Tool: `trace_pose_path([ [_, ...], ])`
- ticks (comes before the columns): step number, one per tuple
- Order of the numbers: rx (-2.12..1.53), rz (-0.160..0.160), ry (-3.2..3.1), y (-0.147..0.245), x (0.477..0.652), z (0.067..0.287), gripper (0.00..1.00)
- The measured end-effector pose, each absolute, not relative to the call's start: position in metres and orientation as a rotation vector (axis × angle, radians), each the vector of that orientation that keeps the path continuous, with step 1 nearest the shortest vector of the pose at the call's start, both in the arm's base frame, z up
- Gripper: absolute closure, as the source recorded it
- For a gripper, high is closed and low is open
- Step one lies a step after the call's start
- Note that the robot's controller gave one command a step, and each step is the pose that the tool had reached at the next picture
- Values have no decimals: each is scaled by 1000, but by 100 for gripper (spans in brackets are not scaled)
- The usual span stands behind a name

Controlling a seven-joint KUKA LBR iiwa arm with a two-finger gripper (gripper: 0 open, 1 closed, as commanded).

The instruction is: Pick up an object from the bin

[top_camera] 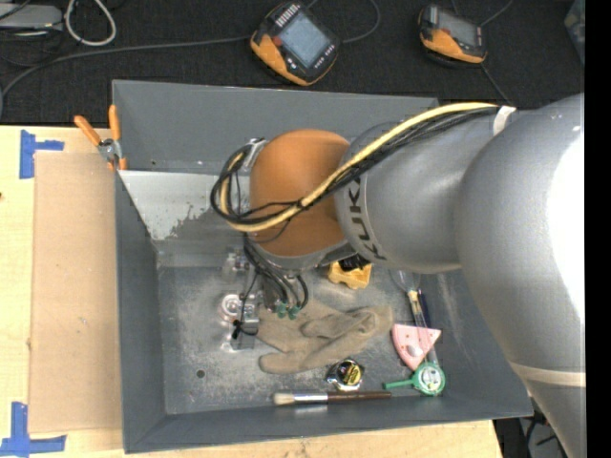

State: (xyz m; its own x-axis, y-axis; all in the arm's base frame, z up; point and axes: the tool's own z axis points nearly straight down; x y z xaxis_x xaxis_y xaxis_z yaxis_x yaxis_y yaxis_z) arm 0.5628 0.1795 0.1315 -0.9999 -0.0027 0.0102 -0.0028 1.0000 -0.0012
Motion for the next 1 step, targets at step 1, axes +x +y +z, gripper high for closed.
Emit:
trace_pose_path([
  [1,-4,0,-3139,178,565,136,0],
])
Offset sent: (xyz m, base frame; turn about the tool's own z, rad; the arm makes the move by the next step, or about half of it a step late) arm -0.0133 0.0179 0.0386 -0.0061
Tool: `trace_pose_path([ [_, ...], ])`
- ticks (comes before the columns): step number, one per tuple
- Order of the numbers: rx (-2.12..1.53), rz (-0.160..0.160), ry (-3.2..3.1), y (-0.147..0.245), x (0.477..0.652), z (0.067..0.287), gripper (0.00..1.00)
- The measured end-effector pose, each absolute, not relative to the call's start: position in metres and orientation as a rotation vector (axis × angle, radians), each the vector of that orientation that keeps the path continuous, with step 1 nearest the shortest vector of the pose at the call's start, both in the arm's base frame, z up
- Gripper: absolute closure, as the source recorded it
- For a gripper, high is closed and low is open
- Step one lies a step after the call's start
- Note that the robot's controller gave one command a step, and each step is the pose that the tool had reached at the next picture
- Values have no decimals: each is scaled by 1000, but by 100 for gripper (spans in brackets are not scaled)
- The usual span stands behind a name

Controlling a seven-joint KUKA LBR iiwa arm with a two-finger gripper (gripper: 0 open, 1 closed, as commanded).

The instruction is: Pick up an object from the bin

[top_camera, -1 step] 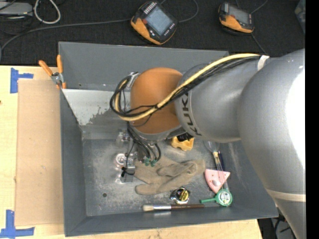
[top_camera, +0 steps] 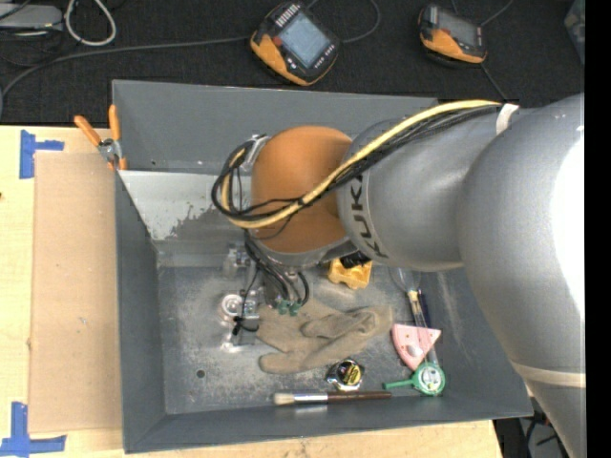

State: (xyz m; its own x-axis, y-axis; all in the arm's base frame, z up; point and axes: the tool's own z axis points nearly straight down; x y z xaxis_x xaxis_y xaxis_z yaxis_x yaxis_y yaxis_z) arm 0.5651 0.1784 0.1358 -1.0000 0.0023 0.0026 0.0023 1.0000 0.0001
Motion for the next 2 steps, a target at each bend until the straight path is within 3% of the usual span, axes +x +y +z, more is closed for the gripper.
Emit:
trace_pose_path([
  [1,17,-3,-3140,198,550,171,0],
  [2,-41,5,-3133,168,546,176,0],
])
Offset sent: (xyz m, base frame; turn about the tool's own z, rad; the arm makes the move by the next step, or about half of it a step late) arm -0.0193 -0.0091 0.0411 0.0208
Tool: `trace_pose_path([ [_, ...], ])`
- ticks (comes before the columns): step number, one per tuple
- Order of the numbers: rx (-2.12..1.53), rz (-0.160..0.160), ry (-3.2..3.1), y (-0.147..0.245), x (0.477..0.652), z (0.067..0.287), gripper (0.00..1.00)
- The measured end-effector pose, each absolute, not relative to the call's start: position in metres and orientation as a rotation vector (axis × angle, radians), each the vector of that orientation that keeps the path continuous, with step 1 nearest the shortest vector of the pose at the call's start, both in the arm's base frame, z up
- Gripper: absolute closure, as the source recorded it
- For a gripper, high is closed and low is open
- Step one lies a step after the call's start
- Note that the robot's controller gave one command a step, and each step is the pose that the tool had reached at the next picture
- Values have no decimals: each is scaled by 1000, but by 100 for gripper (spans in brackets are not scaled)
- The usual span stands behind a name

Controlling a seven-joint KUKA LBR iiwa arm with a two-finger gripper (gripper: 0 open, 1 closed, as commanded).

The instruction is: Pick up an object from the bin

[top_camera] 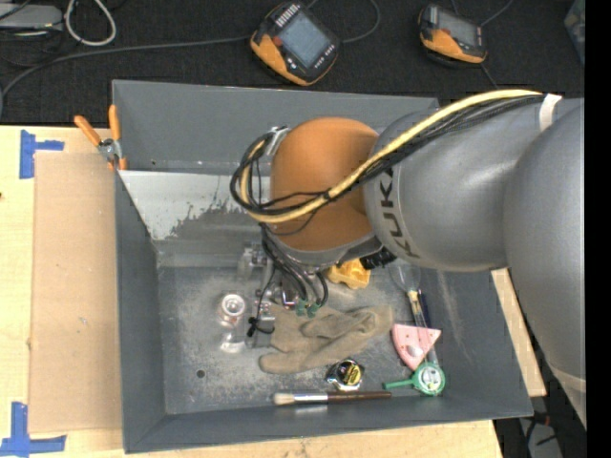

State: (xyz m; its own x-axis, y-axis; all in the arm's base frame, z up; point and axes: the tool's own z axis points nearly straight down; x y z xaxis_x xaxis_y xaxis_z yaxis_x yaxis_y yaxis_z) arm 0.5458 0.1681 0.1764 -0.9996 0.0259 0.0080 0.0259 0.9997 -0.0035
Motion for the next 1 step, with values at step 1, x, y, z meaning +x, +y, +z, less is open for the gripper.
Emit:
trace_pose_path([
  [1,81,-1,-3135,181,551,192,0],
])
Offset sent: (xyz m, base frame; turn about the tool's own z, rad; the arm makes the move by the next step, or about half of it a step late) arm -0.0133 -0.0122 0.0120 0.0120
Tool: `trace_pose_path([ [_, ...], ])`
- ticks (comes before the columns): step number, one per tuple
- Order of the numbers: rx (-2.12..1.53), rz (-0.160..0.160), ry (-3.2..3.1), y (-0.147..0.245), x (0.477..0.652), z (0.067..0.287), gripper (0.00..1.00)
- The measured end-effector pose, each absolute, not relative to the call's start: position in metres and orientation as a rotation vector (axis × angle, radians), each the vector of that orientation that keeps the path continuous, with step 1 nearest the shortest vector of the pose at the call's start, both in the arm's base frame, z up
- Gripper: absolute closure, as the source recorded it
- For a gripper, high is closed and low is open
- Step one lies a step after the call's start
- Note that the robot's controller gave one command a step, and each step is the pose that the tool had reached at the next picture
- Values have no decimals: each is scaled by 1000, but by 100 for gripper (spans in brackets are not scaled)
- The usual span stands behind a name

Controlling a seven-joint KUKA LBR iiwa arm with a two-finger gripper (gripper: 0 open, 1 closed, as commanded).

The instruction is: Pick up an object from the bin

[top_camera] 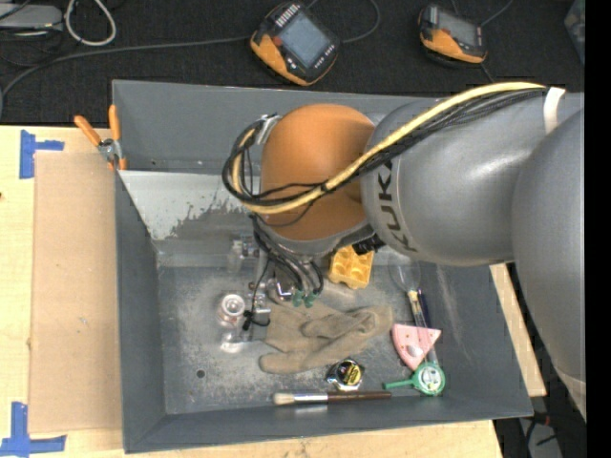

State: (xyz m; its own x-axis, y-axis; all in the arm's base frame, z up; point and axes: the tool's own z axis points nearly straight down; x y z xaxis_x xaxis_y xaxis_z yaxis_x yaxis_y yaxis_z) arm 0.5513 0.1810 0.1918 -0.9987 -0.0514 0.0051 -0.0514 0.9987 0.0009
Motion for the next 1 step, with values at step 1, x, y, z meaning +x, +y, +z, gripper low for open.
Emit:
trace_pose_path([
  [1,-61,7,-3128,155,531,187,0],
])
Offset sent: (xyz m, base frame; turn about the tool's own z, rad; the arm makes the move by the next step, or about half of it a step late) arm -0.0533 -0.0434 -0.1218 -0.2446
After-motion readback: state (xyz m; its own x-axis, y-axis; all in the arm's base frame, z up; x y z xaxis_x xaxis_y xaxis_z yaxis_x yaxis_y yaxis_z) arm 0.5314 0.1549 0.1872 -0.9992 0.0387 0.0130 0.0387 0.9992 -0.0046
